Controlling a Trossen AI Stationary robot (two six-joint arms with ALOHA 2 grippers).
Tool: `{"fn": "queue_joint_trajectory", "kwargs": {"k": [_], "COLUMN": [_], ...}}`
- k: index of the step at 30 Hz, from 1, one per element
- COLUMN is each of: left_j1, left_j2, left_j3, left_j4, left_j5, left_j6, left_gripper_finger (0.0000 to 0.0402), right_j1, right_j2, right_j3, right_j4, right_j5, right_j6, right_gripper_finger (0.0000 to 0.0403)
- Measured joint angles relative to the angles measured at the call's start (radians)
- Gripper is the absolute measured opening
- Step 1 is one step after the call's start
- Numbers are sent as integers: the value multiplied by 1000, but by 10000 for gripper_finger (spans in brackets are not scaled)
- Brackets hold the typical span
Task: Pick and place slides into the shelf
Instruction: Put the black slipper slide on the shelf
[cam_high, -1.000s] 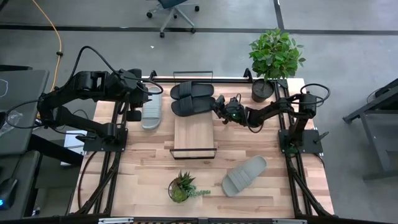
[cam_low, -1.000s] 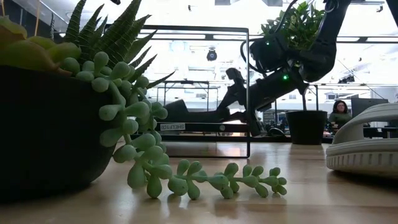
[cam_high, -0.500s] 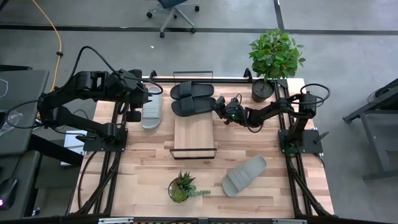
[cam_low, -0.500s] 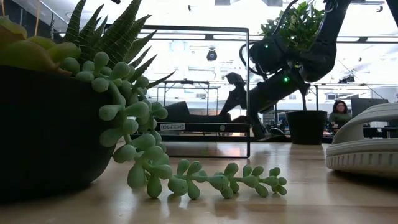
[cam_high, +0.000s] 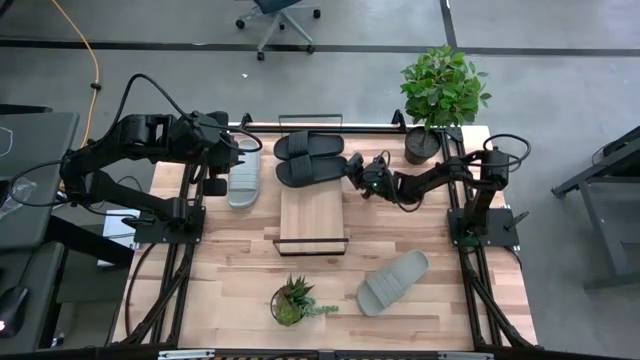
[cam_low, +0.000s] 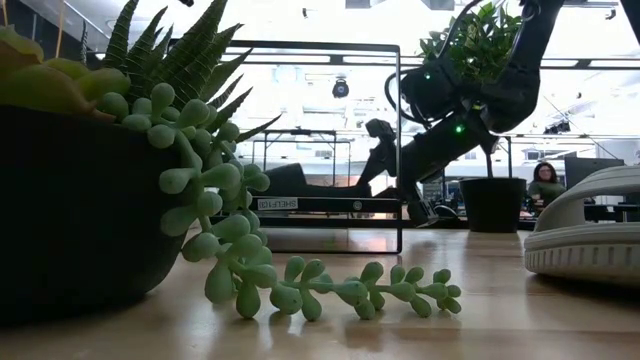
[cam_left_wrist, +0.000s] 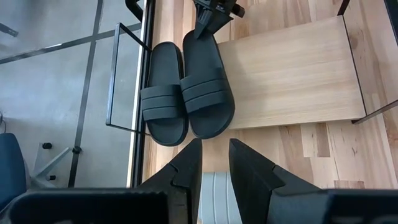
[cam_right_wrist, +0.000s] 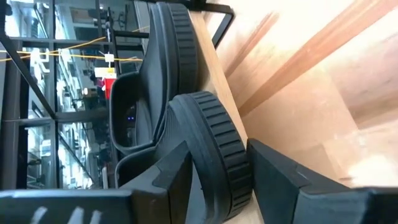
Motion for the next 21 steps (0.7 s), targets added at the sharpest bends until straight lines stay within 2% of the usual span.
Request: {"fn": "queue_joint_trajectory", "kwargs": {"k": [10,21], "left_j1": [0,0], "left_j2": [0,0], "left_j3": [0,0], "left_j4": [-1,-1], "left_j5": [0,0], "left_j6": [0,0], "left_gripper_finger": [69,69], "right_j1": [-19,-18], "right_j2": [-5,-57], "right_j3": [0,0], "right_j4": [1,-73], "right_j5": [4,9], "right_j6": [-19,-54], "right_gripper_finger": [141,141]}}
